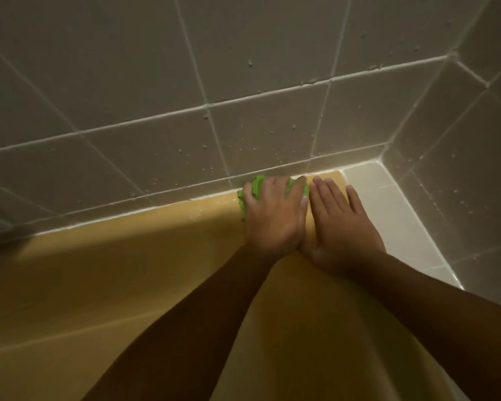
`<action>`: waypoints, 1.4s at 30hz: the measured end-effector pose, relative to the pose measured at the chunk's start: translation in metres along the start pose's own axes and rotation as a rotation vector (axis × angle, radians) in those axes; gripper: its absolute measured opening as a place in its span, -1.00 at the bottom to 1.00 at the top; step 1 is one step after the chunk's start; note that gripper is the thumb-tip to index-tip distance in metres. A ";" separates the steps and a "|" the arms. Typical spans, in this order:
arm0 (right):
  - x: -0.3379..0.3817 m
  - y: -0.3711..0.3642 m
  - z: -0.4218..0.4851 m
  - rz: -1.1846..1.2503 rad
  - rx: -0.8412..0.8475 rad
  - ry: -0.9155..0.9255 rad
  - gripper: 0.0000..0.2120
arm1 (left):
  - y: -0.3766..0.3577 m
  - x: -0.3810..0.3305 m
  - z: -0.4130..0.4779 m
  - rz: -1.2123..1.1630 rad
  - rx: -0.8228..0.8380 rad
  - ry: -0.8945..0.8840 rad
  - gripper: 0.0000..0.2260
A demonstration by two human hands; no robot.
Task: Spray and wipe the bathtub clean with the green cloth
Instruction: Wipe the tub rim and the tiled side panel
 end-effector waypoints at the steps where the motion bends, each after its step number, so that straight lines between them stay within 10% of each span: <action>1: -0.004 0.000 -0.001 -0.021 0.001 0.000 -0.02 | 0.001 0.000 -0.002 0.000 0.016 -0.129 -0.60; 4: 0.002 -0.002 0.004 -0.090 -0.001 0.027 -0.05 | 0.008 0.054 -0.031 0.025 0.012 -0.254 -0.57; 10: 0.040 -0.005 0.025 -0.212 -0.061 0.156 -0.21 | 0.017 0.126 -0.074 0.162 -0.224 0.316 -0.57; 18: 0.070 -0.006 0.032 -0.321 -0.163 0.239 -0.26 | 0.014 0.108 -0.070 0.130 -0.199 -0.180 -0.60; 25: 0.114 -0.022 0.047 -0.275 -0.314 0.243 -0.31 | 0.034 0.186 -0.108 0.186 -0.362 0.496 -0.60; 32: 0.140 -0.028 0.050 -0.256 -0.532 0.313 -0.30 | 0.032 0.157 -0.092 0.114 -0.298 -0.049 -0.62; 39: 0.175 -0.032 0.061 -0.315 -0.712 0.364 -0.21 | 0.047 0.244 -0.135 0.154 -0.451 0.579 -0.64; 42: 0.186 -0.036 0.063 -0.274 -0.742 0.385 -0.22 | 0.032 0.186 -0.101 0.171 -0.410 0.334 -0.65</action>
Point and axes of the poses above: each hand's wrist, its own z-axis towards the middle knuckle, its own y-axis out of the back of the hand, x = y × z, the point moved 9 cm from there along z, towards the middle knuckle, and after that the axes turned 2 degrees about -y, right-handed, at the moved point
